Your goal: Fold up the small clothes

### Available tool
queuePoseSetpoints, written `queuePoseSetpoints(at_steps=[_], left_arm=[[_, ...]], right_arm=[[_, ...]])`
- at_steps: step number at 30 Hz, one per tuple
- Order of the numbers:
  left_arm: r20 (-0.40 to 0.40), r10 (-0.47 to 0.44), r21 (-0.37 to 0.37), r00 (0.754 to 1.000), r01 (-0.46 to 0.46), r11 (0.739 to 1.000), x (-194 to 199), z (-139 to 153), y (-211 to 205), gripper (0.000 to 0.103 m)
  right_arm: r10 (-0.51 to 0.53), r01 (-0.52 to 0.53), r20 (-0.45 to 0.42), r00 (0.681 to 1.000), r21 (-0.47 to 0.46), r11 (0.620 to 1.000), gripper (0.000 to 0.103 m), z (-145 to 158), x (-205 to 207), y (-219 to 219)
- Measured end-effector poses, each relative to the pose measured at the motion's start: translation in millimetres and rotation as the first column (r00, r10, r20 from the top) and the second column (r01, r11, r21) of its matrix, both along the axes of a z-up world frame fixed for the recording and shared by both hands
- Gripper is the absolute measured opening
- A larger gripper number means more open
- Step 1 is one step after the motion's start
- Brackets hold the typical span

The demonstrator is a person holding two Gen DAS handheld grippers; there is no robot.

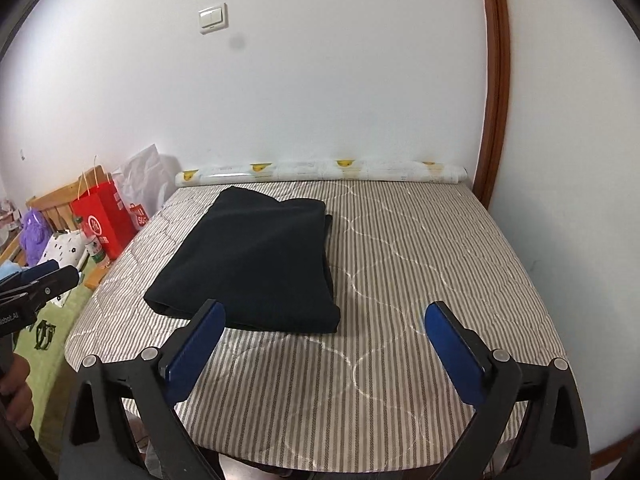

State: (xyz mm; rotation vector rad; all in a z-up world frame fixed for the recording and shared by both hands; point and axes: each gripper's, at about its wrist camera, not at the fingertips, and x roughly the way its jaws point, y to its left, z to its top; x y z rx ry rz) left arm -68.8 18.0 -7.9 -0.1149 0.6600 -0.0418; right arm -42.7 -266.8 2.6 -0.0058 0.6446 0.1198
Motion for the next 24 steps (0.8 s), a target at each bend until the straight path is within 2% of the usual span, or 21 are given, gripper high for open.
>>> queuePoseSetpoints(at_steps=[24], left_arm=[[0.016, -0.007, 0.012, 1.0, 0.006, 1.0, -8.1, 5.1, -10.2, 0.083]], right_arm=[[-0.003, 0.003, 0.023, 1.0, 0.017, 1.0, 0.099, 9.7, -14.1, 1.2]])
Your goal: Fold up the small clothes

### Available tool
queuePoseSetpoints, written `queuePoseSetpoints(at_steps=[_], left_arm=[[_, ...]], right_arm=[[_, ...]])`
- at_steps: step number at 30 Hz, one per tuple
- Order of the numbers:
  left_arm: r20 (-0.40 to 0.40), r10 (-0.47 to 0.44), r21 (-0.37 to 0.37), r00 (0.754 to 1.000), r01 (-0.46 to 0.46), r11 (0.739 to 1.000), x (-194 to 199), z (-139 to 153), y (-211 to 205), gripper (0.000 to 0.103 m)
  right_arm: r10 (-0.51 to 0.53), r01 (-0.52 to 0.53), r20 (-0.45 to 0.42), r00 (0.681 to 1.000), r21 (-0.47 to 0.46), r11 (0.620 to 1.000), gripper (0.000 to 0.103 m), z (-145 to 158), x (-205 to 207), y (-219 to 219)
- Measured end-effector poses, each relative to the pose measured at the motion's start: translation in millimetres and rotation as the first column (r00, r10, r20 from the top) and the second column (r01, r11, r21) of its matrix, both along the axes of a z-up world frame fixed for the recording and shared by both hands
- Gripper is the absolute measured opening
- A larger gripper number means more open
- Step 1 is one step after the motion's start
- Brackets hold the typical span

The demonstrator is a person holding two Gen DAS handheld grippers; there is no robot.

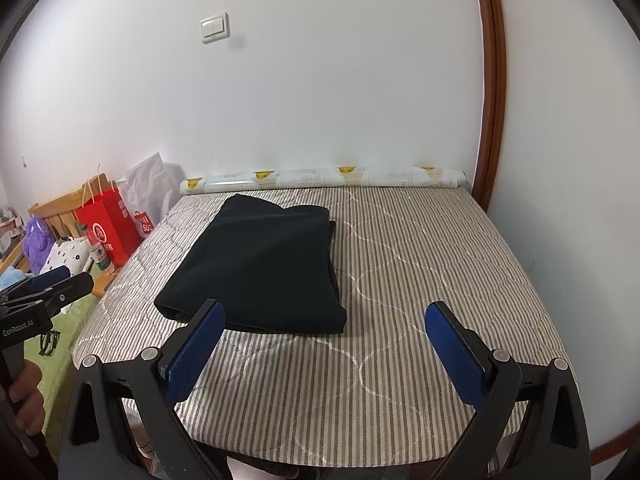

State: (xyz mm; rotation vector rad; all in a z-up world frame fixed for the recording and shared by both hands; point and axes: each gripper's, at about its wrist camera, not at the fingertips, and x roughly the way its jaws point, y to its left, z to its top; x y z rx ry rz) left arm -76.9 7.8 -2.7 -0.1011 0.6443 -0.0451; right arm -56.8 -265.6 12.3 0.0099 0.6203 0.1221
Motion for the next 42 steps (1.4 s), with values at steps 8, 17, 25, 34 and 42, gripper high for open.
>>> queuePoseSetpoints(at_steps=[8, 17, 25, 34, 42], left_arm=[[0.001, -0.002, 0.002, 1.0, 0.002, 1.0, 0.2, 0.8, -1.6, 0.083], [0.003, -0.005, 0.005, 1.0, 0.005, 1.0, -0.2, 1.2, -3.5, 0.083], [0.003, 0.001, 0.004, 1.0, -0.001, 1.0, -0.9, 2.1, -3.8, 0.083], [0.002, 0.002, 0.001, 1.0, -0.002, 1.0, -0.4, 1.3, -2.2, 0.083], [-0.001, 0.007, -0.002, 1.0, -0.007, 1.0, 0.1, 0.6, 0.3, 0.083]], right_arm=[[0.006, -0.006, 0.001, 1.0, 0.006, 1.0, 0.099, 0.4, -2.7, -2.8], [0.014, -0.014, 0.001, 1.0, 0.014, 1.0, 0.099, 0.9, -4.2, -5.5], [0.017, -0.017, 0.003, 1.0, 0.018, 1.0, 0.099, 2.4, -4.8, -7.2], [0.023, -0.023, 0.002, 1.0, 0.019, 1.0, 0.099, 2.6, -3.8, -9.2], [0.025, -0.025, 0.0, 1.0, 0.024, 0.999, 0.099, 2.1, -2.1, -10.7]])
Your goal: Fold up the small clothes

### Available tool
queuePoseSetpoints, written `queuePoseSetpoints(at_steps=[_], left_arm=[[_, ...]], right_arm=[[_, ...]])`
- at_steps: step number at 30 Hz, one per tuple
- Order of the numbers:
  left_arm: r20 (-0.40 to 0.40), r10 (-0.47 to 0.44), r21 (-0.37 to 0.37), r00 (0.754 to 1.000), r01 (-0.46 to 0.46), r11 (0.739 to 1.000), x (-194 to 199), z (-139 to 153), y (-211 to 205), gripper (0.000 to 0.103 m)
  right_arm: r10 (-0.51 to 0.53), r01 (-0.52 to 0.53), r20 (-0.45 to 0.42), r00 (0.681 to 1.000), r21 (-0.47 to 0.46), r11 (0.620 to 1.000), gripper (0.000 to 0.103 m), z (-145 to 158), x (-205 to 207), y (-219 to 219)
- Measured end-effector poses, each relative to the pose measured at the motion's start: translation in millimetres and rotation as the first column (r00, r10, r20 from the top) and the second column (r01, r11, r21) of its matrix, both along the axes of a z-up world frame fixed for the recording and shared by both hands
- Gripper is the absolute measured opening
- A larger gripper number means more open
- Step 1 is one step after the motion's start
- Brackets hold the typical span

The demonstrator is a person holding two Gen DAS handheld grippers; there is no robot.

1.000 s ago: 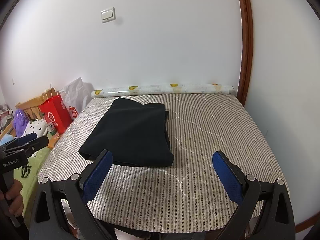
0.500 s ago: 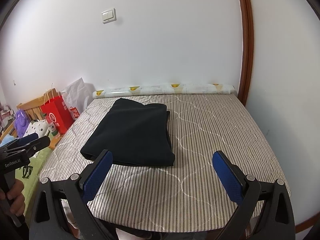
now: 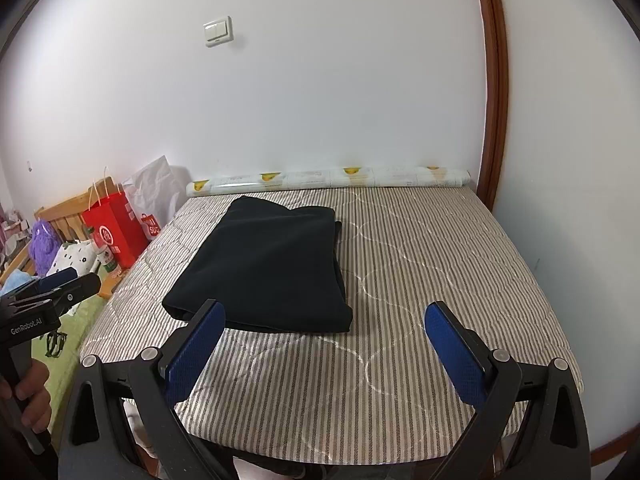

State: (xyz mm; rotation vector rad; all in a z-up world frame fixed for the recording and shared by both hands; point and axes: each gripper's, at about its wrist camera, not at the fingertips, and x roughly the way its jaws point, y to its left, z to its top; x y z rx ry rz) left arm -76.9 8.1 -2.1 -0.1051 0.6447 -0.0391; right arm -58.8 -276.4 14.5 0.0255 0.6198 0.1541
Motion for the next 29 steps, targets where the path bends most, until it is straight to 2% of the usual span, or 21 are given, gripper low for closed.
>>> queuePoseSetpoints(at_steps=[29], left_arm=[[0.01, 0.012, 0.003, 1.0, -0.012, 1.0, 1.8, -0.2, 0.2, 0.083]], right_arm=[[0.006, -0.006, 0.0, 1.0, 0.007, 1.0, 0.099, -2.3, 0.6, 8.9]])
